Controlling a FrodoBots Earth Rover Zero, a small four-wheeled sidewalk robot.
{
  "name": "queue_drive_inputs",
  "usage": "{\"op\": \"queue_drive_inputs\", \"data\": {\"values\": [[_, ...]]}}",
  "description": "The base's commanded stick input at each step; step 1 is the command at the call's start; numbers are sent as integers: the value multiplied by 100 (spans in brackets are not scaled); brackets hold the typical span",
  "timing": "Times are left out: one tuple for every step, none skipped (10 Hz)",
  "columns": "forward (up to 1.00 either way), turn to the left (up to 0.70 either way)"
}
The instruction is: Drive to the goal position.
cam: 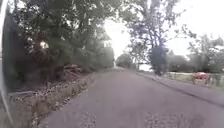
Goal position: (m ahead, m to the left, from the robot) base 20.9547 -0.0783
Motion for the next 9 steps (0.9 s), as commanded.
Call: {"op": "queue_drive_inputs", "data": {"values": [[70,1],[70,1],[70,1],[70,1],[70,1],[70,1],[70,1],[70,1],[70,1]]}}
